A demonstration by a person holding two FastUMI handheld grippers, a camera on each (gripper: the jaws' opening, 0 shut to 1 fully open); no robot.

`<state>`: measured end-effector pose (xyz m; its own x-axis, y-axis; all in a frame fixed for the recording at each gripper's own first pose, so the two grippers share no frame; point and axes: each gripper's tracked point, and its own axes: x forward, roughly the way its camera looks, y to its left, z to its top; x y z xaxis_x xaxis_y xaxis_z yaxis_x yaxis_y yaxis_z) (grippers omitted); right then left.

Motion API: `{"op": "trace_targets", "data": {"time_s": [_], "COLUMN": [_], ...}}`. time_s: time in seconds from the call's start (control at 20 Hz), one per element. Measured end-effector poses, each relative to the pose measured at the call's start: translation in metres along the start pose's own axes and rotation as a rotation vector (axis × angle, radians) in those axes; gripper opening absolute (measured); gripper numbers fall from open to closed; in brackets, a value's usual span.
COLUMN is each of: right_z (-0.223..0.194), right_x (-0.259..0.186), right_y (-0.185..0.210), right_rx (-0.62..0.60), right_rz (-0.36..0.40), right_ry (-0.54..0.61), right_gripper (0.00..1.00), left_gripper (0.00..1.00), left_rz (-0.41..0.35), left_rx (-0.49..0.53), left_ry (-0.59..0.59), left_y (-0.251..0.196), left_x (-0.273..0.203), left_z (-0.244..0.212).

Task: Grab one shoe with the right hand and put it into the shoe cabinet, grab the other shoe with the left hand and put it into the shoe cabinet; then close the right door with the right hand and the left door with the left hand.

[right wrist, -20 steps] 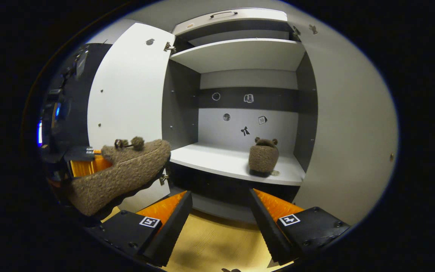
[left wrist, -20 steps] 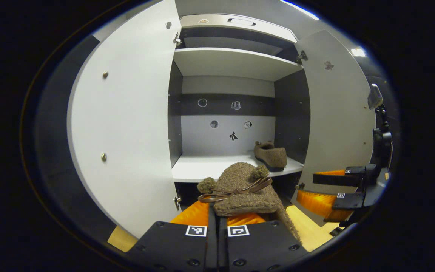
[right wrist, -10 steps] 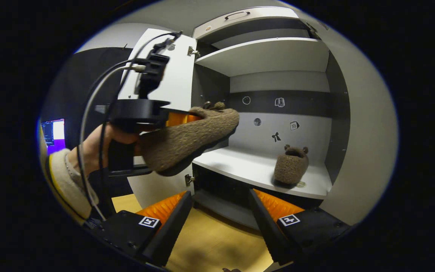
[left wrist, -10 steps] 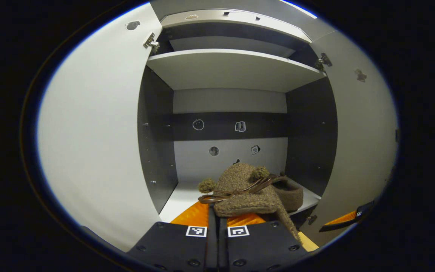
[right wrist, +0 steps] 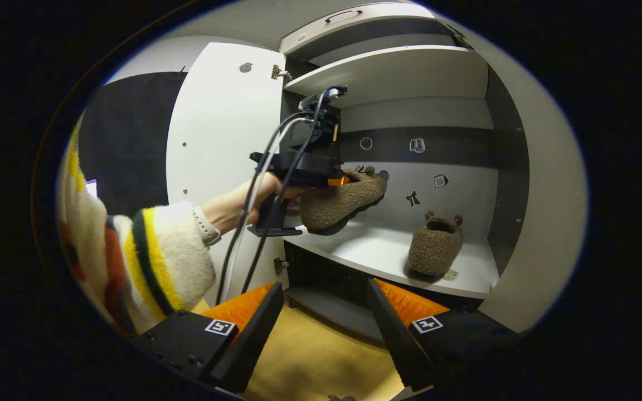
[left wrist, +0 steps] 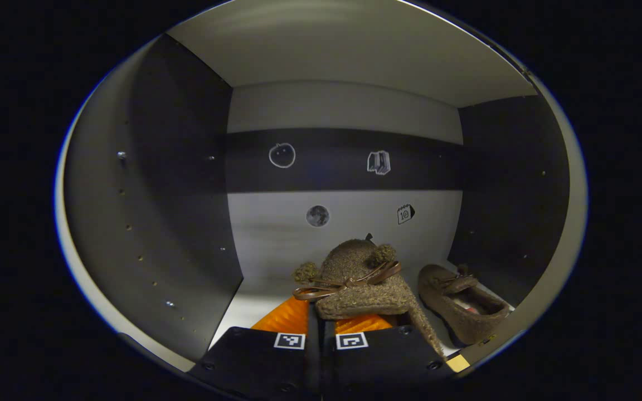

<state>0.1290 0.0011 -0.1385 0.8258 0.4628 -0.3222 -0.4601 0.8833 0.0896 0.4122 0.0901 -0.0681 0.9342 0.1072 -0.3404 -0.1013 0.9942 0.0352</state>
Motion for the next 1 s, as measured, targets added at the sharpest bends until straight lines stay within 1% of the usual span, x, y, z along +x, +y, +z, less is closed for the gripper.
{"op": "trace_targets", "data": {"time_s": [0.2,0.3,0.35,0.4,0.45,0.5,0.6,0.7,0.75,0.85,0.9,1.0], "right_z": [0.001,0.0,0.0,0.0,0.0,0.0,-0.001,0.002,0.004,0.006,0.007,0.017], "right_x": [0.003,0.004,0.005,0.005,0.005,0.005,0.004,0.004,0.003,0.001,-0.002,-0.01], "right_y": [-0.004,-0.006,-0.007,-0.008,-0.009,-0.009,-0.008,-0.009,-0.011,-0.011,-0.009,-0.003], "right_rx": [0.001,0.003,0.005,0.007,0.01,0.012,0.009,-0.009,-0.021,-0.032,-0.029,-0.029], "right_rz": [0.002,-0.004,-0.007,-0.011,-0.012,-0.013,-0.01,-0.016,-0.024,-0.047,-0.058,-0.091], "right_ry": [0.006,0.007,0.008,0.009,0.01,0.012,0.016,0.002,-0.006,-0.011,-0.014,-0.04], "right_gripper": [0.98,0.98,0.98,0.98,0.98,0.98,0.98,0.99,0.99,0.98,0.98,0.99], "left_gripper": [0.08,0.14,0.31,0.34,0.48,0.57,0.98,0.98,0.98,0.96,0.96,0.97], "left_rz": [-0.005,-0.011,-0.004,0.006,0.021,0.041,0.055,0.022,0.025,0.055,0.045,0.001], "left_rx": [-0.022,-0.03,-0.029,-0.019,-0.008,0.009,0.021,0.001,0.002,0.019,0.016,-0.002], "left_ry": [0.063,0.087,0.093,0.103,0.111,0.117,0.129,0.127,0.118,0.08,0.059,-0.002], "left_y": [0.0,0.001,0.002,0.005,0.007,0.012,0.017,0.015,0.019,0.03,0.028,0.017], "left_x": [0.039,0.048,0.052,0.055,0.054,0.052,0.045,0.028,0.019,-0.005,-0.02,-0.055], "left_z": [-0.023,-0.031,-0.034,-0.036,-0.037,-0.037,-0.039,-0.039,-0.038,-0.027,-0.02,-0.003]}}
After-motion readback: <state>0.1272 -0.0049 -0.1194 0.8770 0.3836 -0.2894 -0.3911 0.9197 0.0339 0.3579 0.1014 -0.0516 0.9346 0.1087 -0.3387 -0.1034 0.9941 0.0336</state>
